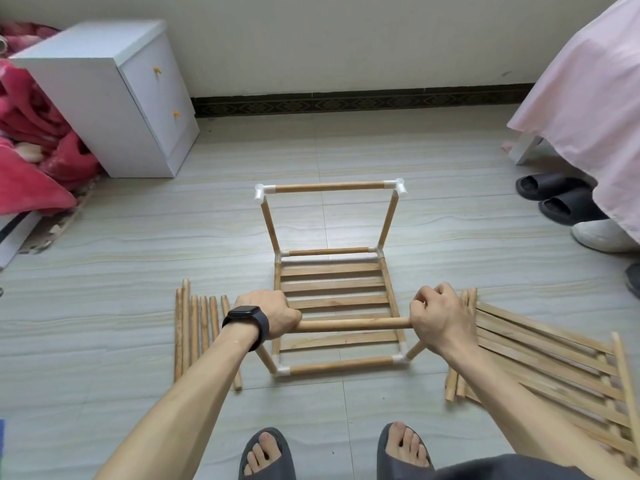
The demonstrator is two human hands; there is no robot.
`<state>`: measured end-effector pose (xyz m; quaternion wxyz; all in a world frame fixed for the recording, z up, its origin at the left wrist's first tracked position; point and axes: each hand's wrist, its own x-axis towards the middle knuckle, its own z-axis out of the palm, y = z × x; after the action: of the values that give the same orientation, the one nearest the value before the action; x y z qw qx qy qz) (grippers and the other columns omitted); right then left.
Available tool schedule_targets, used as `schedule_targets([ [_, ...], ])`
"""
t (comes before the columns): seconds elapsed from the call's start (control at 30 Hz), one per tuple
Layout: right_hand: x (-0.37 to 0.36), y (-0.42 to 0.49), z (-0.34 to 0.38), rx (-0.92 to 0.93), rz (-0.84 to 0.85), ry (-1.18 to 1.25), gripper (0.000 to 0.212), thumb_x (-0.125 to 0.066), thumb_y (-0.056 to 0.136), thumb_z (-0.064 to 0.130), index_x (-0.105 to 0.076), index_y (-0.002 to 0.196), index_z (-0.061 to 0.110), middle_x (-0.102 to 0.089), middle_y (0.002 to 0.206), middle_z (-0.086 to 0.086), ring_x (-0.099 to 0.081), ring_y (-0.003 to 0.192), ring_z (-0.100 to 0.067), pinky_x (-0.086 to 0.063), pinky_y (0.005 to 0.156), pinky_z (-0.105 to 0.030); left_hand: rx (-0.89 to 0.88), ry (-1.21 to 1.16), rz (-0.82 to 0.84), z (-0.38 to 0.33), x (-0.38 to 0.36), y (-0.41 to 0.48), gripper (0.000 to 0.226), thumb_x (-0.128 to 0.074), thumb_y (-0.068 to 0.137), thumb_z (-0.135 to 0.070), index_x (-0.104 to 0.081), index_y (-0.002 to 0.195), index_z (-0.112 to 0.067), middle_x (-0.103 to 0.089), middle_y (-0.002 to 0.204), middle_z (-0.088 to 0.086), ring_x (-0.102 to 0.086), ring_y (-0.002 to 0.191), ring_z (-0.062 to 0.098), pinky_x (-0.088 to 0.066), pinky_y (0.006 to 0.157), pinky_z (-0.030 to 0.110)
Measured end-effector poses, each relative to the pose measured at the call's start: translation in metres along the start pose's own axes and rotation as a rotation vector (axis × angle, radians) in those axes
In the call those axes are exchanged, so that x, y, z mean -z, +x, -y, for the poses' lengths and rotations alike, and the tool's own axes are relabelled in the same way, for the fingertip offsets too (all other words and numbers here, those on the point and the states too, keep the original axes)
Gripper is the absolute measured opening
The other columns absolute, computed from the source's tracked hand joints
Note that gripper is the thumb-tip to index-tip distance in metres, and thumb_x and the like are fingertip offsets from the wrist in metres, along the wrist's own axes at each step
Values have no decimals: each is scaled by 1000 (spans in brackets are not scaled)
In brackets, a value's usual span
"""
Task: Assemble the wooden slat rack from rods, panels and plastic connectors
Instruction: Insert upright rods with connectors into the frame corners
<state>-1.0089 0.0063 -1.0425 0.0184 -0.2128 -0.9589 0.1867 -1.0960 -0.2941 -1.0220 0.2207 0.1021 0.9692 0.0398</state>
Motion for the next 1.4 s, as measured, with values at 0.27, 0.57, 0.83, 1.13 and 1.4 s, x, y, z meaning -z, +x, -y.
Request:
schedule_targets([
  [0.27, 6, 4, 0, 19, 29, 32, 30, -34, 86, 43, -59, 78, 29, -50, 88, 8, -51, 74, -11, -29, 68, -35, -14, -60, -207, -1, 1, -10, 45, -45, 84, -51, -61, 56, -19, -55, 51, -5, -48, 48, 14, -33, 46, 24],
  [0.57, 14, 1, 13, -2, -48, -268, 33, -28, 96, 41, -60, 91, 31, -52, 98, 3, -39, 89, -19, -20, 78, -38, -82, -464, -525, 7, -11, -21, 10, -52, 93, -36, -60, 99, -34, -60, 93, -14, -57, 87, 9, -46, 66, 28],
  [0.83, 7, -18, 20, 173, -294, -174, 24, -54, 96, 42, -71, 84, 29, -70, 98, 2, -58, 98, -25, -32, 83, -39, 105, -813, -440, 48, -36, -54, 35, -49, 100, -42, -49, 133, -29, -58, 110, -13, -60, 102, 11, -50, 83, 30],
  [1.13, -23, -49, 40, 513, -226, -176, 52, -25, 98, 64, -66, 87, 35, -66, 88, 9, -59, 90, -21, -32, 86, -42, 160, -1221, -244, 45, -44, -76, 26, -40, 105, -40, -63, 100, -29, -66, 108, -4, -60, 109, 16, -45, 89, 31],
  [1.4, -20, -43, 47, 439, -78, -307, 63, -4, 97, 69, -57, 94, 35, -61, 98, 7, -52, 96, -21, -31, 88, -42, 251, -1104, -169, 40, -42, -69, 57, -28, 104, -55, -59, 135, -18, -58, 129, 1, -49, 119, 19, -34, 99, 30],
])
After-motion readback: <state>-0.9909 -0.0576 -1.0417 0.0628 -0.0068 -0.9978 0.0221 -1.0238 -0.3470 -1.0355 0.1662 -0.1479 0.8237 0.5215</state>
